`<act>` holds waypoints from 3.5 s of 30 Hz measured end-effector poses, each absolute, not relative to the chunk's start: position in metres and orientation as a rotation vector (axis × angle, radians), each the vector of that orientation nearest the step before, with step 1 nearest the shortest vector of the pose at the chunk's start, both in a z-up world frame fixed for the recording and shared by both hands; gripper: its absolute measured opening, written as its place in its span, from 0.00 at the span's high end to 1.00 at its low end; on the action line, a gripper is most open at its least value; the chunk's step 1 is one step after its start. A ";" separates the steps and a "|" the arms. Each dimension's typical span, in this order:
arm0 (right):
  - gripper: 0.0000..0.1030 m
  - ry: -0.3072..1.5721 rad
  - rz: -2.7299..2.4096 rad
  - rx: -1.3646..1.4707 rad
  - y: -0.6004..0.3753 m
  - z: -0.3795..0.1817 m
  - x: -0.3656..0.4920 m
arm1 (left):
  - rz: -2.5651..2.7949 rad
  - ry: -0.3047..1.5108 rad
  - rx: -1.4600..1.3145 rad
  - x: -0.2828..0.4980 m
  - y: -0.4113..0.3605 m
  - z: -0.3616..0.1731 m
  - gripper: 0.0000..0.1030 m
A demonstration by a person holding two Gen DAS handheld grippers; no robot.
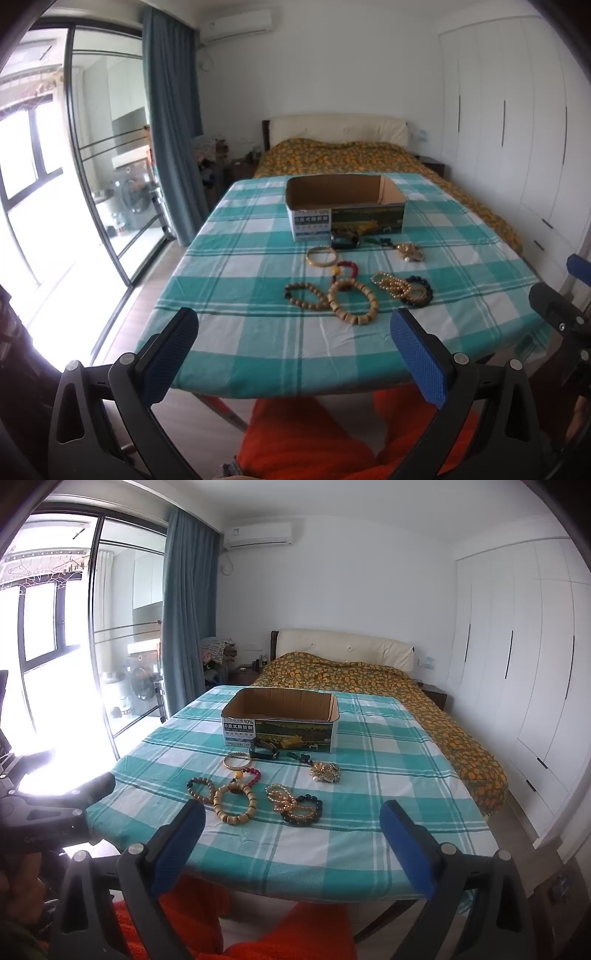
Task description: Organize jewelry
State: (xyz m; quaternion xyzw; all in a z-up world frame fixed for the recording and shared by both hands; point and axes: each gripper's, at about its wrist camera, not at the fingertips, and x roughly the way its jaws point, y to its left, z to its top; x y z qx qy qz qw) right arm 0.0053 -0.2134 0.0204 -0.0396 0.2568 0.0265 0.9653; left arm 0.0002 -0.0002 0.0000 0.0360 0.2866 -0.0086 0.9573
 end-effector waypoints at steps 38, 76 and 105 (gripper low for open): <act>0.06 0.519 0.054 -0.078 -0.215 0.023 0.006 | -0.017 0.583 0.080 0.001 0.000 -0.004 0.00; 0.06 0.518 0.054 -0.078 -0.215 0.022 0.006 | -0.018 0.588 0.092 -0.003 0.002 -0.010 0.00; 0.06 0.519 0.055 -0.077 -0.216 0.020 0.006 | -0.028 0.592 0.073 -0.007 0.009 -0.016 0.00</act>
